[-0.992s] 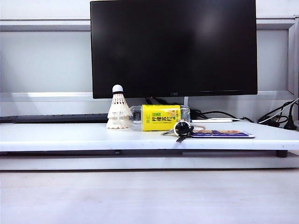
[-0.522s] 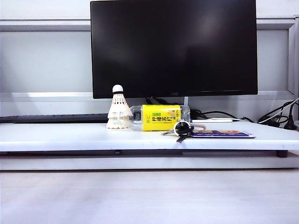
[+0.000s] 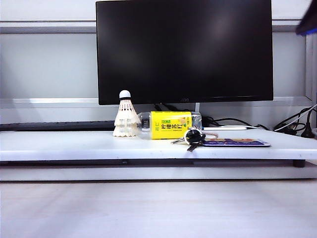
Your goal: Stack the badminton balls on the table vertically.
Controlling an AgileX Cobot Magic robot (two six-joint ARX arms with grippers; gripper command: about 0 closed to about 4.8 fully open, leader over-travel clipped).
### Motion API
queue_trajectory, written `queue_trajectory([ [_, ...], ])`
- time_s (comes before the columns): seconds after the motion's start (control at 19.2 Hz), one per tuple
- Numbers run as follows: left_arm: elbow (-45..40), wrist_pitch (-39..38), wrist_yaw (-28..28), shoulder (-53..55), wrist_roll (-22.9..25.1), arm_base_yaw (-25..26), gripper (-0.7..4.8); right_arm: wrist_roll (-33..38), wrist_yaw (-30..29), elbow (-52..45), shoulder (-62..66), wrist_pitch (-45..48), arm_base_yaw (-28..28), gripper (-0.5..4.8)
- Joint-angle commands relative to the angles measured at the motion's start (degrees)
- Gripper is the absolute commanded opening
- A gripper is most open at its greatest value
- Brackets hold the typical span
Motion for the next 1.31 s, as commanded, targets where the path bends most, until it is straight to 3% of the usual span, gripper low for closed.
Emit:
queue_trajectory([
  [0.05,0.1,1.0,-0.9,0.0,-1.2,0.0,0.74,2.7,0.6,-3.4,-2.5,1.5,0.0,0.40],
  [0.21,-0.4,1.2,-1.0,-0.2,-3.3,0.0,0.74,2.7,0.4,-5.1,-2.9,0.8,0.0,0.40],
  [0.47,-7.9,1.6,-6.5,-5.9,-8.0,0.0,0.51,2.9,0.4,-8.2,-2.9,0.1,0.0,0.40],
  [1.04,-15.5,2.0,-8.9,-10.3,-14.0,0.0,0.49,2.7,1.5,-12.1,-2.8,0.3,0.0,0.41],
  [1.31,-19.1,5.2,-8.9,-10.3,-14.0,0.0,0.48,1.1,1.1,-18.1,-2.9,15.8,0.0,0.38],
])
